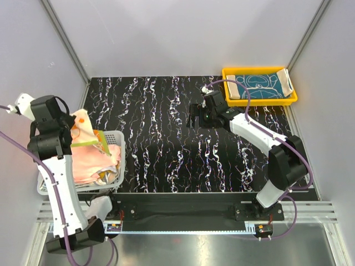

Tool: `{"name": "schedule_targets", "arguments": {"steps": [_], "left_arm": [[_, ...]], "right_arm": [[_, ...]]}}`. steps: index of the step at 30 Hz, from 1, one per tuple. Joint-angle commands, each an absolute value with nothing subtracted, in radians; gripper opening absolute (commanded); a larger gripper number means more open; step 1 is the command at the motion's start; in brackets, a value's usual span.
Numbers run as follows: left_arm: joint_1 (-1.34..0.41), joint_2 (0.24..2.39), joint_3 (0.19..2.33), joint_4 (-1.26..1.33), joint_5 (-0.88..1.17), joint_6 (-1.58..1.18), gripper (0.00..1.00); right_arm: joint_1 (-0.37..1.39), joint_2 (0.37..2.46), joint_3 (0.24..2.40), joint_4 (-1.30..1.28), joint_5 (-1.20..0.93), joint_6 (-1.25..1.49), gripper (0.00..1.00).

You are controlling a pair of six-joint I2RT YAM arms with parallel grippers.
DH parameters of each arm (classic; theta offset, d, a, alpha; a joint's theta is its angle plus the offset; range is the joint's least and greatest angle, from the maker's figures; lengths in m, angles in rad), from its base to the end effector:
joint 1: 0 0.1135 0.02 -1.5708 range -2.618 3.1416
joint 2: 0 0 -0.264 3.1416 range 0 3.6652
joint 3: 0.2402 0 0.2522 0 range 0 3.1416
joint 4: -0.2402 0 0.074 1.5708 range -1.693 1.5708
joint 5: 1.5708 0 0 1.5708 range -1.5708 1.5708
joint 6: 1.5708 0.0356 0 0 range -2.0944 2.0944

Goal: Fold and stack the towels
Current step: Grab crumpled towel, then move the towel to the center of the board

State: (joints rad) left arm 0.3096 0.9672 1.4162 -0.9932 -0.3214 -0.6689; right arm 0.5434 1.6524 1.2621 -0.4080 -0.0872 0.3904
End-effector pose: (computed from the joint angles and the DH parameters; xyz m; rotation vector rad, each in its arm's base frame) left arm 0.1461 0.0585 0.4354 -1.1441 1.7449 0.1221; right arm 0.3128 0.1926 0.2605 -0.2291 2.4245 0.5406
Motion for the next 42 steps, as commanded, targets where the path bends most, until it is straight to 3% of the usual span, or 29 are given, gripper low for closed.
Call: {"name": "schedule_targets", "arguments": {"steps": [1, 15, 22, 31, 38, 42], "left_arm": [[0.243, 0.986, 1.520, -0.916, -0.218, -0.630, 0.00], [-0.438, 1.305, 1.844, -0.902, -0.429, -0.620, 0.00], [-0.604, 1.465, 1.941, -0.864, -0.391, -0.612, 0.00], [-0.807, 1.531, 1.314, -0.447, -0.055, -0.638, 0.00], [-1.098, 1.657, 1.128, -0.260, 0.063, -0.624, 0.00], [-1.126, 1.612, 1.016, -0.167, 0.207, -0.669, 0.00]], "right_arm": [[0.546, 1.614, 1.276, -0.379, -0.051, 0.377, 1.00], [0.545, 1.491, 1.302, -0.425, 0.156, 0.403, 1.00], [0.545, 1.395, 1.305, -0.463, 0.256, 0.439, 1.00], [0.506, 1.246, 1.246, -0.541, 0.443, 0.486, 1.00], [0.426, 1.253, 1.264, -0.545, 0.367, 0.445, 1.00], [0.422, 1.377, 1.327, -0.535, 0.238, 0.391, 1.00]]}}
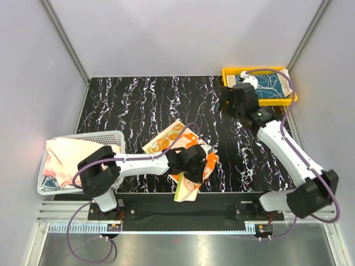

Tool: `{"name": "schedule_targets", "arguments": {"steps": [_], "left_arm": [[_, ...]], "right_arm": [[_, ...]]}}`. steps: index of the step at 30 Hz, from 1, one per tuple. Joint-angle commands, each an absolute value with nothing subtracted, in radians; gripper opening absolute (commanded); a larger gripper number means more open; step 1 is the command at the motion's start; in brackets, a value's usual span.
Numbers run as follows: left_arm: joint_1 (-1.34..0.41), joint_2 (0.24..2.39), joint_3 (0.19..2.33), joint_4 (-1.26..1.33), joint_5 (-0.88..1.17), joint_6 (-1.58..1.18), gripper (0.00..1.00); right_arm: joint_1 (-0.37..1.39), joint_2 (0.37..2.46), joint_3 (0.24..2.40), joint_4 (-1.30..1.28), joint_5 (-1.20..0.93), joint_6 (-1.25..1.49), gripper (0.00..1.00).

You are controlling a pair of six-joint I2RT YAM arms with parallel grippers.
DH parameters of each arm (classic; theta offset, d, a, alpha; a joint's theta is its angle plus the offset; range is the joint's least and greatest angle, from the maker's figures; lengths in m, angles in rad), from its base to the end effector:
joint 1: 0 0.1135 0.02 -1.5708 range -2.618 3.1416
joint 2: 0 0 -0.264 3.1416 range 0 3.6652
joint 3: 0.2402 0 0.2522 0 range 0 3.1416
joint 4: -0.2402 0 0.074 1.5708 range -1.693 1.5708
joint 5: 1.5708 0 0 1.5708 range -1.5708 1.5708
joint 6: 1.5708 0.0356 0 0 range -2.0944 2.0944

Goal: Fold and stack the towels
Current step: Move the towel to the center of the board

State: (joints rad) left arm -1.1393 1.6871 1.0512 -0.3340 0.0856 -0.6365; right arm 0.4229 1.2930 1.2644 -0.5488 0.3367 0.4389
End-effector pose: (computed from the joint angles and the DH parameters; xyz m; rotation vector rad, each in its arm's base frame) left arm 0.1416 -0.3149 0.1882 0.7153 2.6393 -0.7311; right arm 0.2641 0.1060 0.3616 0.2109 2.1052 0.1516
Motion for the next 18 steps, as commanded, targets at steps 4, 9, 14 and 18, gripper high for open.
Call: {"name": "schedule_targets", "arguments": {"steps": [4, 9, 14, 18], "left_arm": [[-1.129, 1.533, 0.976, -0.277, 0.209, -0.673, 0.27], [-1.098, 1.414, 1.031, -0.500, -0.156, -0.839, 0.49], [-1.004, 1.344, 1.101, -0.827, -0.510, -1.233, 0.55], [-0.896, 1.344, 1.089, -0.885, -0.574, -1.359, 0.61]], "right_arm": [[0.422, 1.518, 1.396, -0.511, 0.140, 0.359, 1.00], [0.422, 1.740, 1.476, -0.433, 0.022, 0.290, 0.94], [0.454, 1.913, 1.597, -0.431, -0.008, 0.203, 0.82], [0.500, 2.032, 1.707, -0.446, 0.015, 0.161, 0.81]]}}
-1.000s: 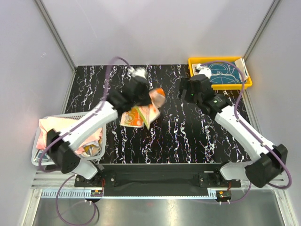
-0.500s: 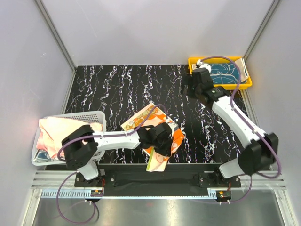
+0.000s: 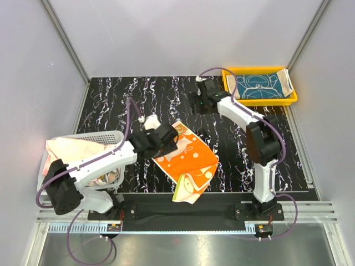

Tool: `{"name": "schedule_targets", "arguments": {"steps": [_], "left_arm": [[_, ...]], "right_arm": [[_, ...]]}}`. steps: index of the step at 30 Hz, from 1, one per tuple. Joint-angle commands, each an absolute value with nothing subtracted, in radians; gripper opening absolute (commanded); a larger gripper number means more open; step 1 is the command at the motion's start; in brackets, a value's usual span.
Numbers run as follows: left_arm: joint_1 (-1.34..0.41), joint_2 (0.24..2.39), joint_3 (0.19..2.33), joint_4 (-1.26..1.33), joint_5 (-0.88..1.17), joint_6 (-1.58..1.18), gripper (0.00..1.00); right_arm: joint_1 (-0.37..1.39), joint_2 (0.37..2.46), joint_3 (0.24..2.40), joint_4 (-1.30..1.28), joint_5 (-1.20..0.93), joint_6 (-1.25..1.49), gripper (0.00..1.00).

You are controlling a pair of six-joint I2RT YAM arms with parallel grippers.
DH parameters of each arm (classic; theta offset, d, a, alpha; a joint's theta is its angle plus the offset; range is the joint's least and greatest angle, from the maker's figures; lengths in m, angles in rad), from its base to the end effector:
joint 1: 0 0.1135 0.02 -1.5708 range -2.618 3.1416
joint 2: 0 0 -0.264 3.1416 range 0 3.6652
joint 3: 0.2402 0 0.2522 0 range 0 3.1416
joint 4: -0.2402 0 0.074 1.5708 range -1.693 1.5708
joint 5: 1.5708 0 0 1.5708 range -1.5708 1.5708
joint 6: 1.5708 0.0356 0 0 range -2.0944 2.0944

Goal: Fold and stack the towels
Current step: Move the towel to the center of the board, then flatten out the crumpled towel

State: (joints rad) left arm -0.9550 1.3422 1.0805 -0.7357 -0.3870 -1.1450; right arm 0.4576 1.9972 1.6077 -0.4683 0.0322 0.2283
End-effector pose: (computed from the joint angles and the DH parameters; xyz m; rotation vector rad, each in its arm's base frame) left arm 0.1671 -0.2129 0.2754 -0.3811 2.4760 -0.3958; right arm 0.4044 0.1979 0.2335 -0.2653 2.4319 0.2692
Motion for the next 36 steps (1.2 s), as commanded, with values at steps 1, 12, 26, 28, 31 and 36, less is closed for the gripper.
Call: {"name": "schedule_targets", "arguments": {"steps": [1, 12, 26, 28, 31, 36], "left_arm": [[-0.862, 1.356, 1.080, -0.879, -0.555, -1.364, 0.61], [-0.595, 1.566, 1.054, -0.775, -0.439, -1.339, 0.53], [-0.571, 1.704, 1.083, -0.811, -0.480, -1.354, 0.54], [-0.571, 1.709, 1.081, -0.819, -0.492, -1.362, 0.54], [-0.568, 1.707, 1.074, -0.831, -0.515, -1.374, 0.56], [-0.552, 1.733, 1.083, -0.828, -0.523, -1.367, 0.56]], "right_arm": [[0.503, 2.052, 1.724, -0.449, 0.012, 0.160, 0.81], [0.609, 2.293, 1.939, -0.560, 0.028, 0.121, 0.75], [0.646, 2.370, 1.965, -0.598, 0.147, 0.083, 0.73], [0.653, 2.376, 1.970, -0.603, 0.146, 0.080, 0.71], [0.658, 2.387, 1.970, -0.594, 0.144, 0.077, 0.70], [0.664, 2.416, 2.003, -0.604, 0.137, 0.084, 0.60]]}}
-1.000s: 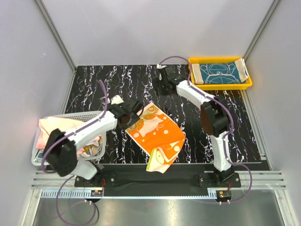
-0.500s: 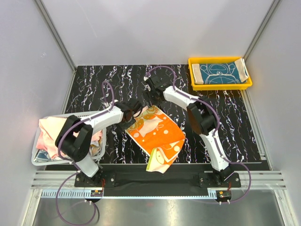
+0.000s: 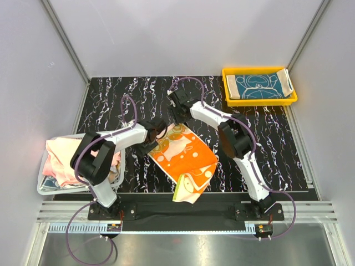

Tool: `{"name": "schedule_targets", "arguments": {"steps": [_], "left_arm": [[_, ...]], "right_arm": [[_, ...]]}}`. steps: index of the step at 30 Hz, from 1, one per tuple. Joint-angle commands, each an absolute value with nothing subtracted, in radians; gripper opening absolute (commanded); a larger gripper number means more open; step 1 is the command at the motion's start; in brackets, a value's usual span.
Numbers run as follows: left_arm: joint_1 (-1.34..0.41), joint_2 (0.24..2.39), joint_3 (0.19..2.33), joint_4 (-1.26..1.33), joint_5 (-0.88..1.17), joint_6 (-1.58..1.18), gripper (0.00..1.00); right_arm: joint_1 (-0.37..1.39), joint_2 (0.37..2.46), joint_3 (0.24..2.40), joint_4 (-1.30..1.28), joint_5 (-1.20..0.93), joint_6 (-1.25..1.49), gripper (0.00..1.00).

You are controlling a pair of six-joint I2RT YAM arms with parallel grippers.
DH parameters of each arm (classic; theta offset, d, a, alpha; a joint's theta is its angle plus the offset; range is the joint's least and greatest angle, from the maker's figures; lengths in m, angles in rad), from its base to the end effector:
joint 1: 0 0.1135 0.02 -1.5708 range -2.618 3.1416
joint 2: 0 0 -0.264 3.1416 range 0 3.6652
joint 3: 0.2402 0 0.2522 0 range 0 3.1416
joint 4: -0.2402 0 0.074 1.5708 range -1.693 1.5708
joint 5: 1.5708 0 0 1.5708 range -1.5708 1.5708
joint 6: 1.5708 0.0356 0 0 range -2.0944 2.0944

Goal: Fold and stack the towels
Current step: Flatten out the crumpled towel

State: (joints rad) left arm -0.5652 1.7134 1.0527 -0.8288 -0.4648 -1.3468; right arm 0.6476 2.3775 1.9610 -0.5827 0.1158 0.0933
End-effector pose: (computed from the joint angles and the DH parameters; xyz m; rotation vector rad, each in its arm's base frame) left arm 0.2588 -0.1452 0.1664 -1.0534 2.4887 0.2791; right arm 0.4157 0.3093 0.1599 -0.6598 2.4791 0.1343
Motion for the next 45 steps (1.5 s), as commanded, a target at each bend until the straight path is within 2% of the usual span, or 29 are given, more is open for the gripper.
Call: {"name": "schedule_targets", "arguments": {"steps": [1, 5, 6, 8, 10, 12, 15, 16, 18, 28, 33, 38, 45], "left_arm": [[-0.549, 1.739, 1.089, -0.833, -0.525, -1.365, 0.56], [-0.540, 1.775, 1.121, -0.844, -0.535, -1.358, 0.55], [-0.537, 1.784, 1.124, -0.842, -0.535, -1.355, 0.54], [-0.526, 1.793, 1.134, -0.827, -0.532, -1.344, 0.50], [-0.520, 1.805, 1.141, -0.815, -0.526, -1.329, 0.42], [-0.512, 1.816, 1.149, -0.793, -0.522, -1.301, 0.37], [-0.502, 1.841, 1.158, -0.756, -0.505, -1.260, 0.17], [-0.499, 1.848, 1.160, -0.740, -0.502, -1.243, 0.07], [-0.494, 1.852, 1.166, -0.716, -0.489, -1.217, 0.00], [-0.494, 1.726, 1.233, -0.601, -0.465, -0.933, 0.00], [-0.520, 1.580, 1.264, -0.566, -0.459, -0.783, 0.00], [-0.572, 1.427, 1.322, -0.633, -0.474, -0.655, 0.00], [-0.712, 1.238, 1.358, -0.696, -0.541, -0.520, 0.00]], "right_arm": [[0.666, 2.419, 2.008, -0.607, 0.137, 0.084, 0.58], [0.666, 2.422, 2.011, -0.607, 0.153, 0.086, 0.46], [0.666, 2.421, 2.011, -0.610, 0.159, 0.087, 0.39], [0.664, 2.419, 2.006, -0.609, 0.167, 0.089, 0.35], [0.666, 2.415, 1.999, -0.603, 0.170, 0.094, 0.30], [0.664, 2.404, 1.983, -0.591, 0.160, 0.101, 0.29], [0.660, 2.396, 1.970, -0.583, 0.143, 0.120, 0.26], [0.657, 2.392, 1.967, -0.581, 0.134, 0.123, 0.25], [0.653, 2.384, 1.959, -0.580, 0.130, 0.129, 0.25], [0.572, 2.197, 1.849, -0.534, 0.061, 0.212, 0.19], [0.561, 1.990, 1.766, -0.519, 0.086, 0.225, 0.16], [0.563, 1.745, 1.646, -0.503, 0.101, 0.264, 0.00], [0.572, 1.442, 1.514, -0.477, 0.092, 0.281, 0.00]]}}
